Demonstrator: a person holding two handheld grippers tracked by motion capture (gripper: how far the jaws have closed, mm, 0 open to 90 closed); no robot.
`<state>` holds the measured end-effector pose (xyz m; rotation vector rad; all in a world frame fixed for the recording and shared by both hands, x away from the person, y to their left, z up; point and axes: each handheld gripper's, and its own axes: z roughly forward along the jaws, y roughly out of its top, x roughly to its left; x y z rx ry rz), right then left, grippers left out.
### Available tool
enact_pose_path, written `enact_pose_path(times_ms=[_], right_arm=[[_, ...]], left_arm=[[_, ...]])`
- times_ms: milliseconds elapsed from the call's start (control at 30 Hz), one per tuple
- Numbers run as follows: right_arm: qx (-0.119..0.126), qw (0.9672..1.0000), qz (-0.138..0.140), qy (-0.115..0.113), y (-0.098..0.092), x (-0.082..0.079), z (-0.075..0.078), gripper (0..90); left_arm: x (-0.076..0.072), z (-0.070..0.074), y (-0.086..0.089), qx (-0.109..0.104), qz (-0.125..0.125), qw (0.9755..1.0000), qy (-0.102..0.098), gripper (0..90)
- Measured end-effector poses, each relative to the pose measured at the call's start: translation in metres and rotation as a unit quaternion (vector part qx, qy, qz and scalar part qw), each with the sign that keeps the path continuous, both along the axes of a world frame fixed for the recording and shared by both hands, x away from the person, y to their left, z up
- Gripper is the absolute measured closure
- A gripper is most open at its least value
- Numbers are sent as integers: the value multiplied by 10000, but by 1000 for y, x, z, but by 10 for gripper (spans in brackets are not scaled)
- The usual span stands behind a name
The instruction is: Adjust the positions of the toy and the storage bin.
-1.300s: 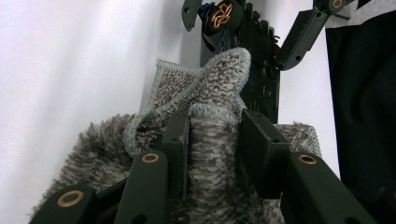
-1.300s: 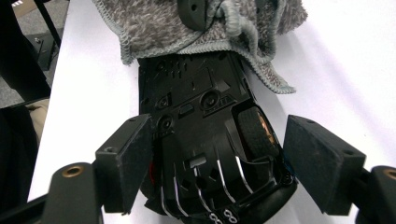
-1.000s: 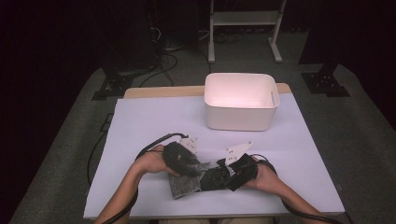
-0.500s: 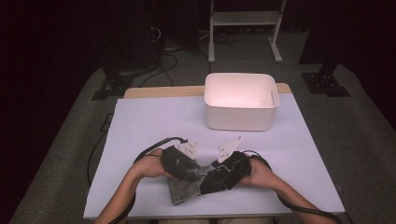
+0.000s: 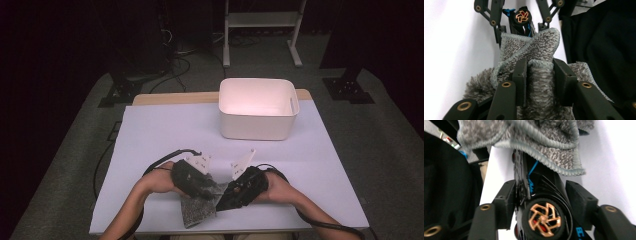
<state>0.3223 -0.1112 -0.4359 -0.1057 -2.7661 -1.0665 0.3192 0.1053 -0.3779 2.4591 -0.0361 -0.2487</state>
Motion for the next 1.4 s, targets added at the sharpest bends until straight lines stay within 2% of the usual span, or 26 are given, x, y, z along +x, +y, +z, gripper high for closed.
enact_pose_path(times_ms=[33, 67, 100, 133, 267, 367, 467, 567, 600, 667, 767, 900, 967, 1000, 1067, 1100, 1167, 1233, 1300, 1333, 1367, 1400], right_arm=[[-14, 10000, 67, 10, 0, -2, 0, 502], [-51, 9997, 243, 65, 1, -4, -1, 555], [-39, 9995, 276, -143, 1, -9, -2, 557], [-49, 9994, 249, -226, 0, -12, -1, 558], [6, 9991, 110, -412, -2, -17, -2, 559], [13, 9972, -176, -727, -7, -15, -1, 559], [8, 9955, -459, -833, -11, -9, -1, 559], [-7, 9922, -769, -978, -17, 0, -1, 559], [-19, 9918, -843, -964, -17, 1, -1, 559], [19, 9905, -1013, -928, -19, 5, -3, 559], [94, 9901, -1127, -838, -20, 6, -4, 558], [157, 9898, -1138, -848, -22, 7, -5, 549], [282, 9904, -1126, -756, -26, 7, -4, 480], [362, 9901, -1182, -660, -29, 7, -1, 447], [431, 9888, -1243, -698, -39, 6, 4, 428], [431, 9888, -1243, -698, -39, 6, 4, 428], [463, 9886, -1267, -664, -51, 3, 6, 425], [472, 9881, -1326, -621, -60, 1, 3, 434], [423, 9881, -1330, -654, -62, 0, 0, 485], [445, 9888, -1296, -590, -62, -1, -1, 535], [473, 9888, -1267, -628, -62, -1, -1, 554], [422, 9884, -1250, -759, -61, -2, -1, 560]], left_arm=[[0, 0, 0, -48, 7, 10000, 11, 662], [0, 0, -2, 11, 3, 10000, 10, 661], [0, -1, -3, 21, -18, 10000, 21, 660], [0, -1, -4, 28, -24, 10000, 33, 660], [0, 2, -7, 92, -3, 9999, -131, 663], [5, 7, -9, 123, 95, 9993, -339, 694], [11, 13, -12, 193, 236, 9979, -569, 715], [18, 16, -17, 308, 359, 9960, -756, 723], [20, 17, -20, 403, 426, 9949, -823, 722], [23, 15, -25, 430, 447, 9937, -936, 721], [26, 10, -29, 458, 455, 9940, -885, 721], [24, 7, -27, 327, 471, 9938, -951, 732], [23, 6, -25, 269, 488, 9939, -949, 736], [22, 5, -23, 206, 471, 9944, -928, 740], [22, 3, -20, 110, 494, 9947, -890, 753], [22, 3, -20, 110, 494, 9947, -890, 755], [22, 2, -18, 24, 502, 9949, -878, 757], [20, 1, -17, -36, 513, 9944, -922, 758], [19, 2, -17, -54, 508, 9941, -961, 761], [19, 2, -18, -51, 506, 9940, -973, 761], [19, 2, -18, -31, 512, 9936, -1007, 764], [19, 3, -19, -59, 520, 9935, -1008, 771]])
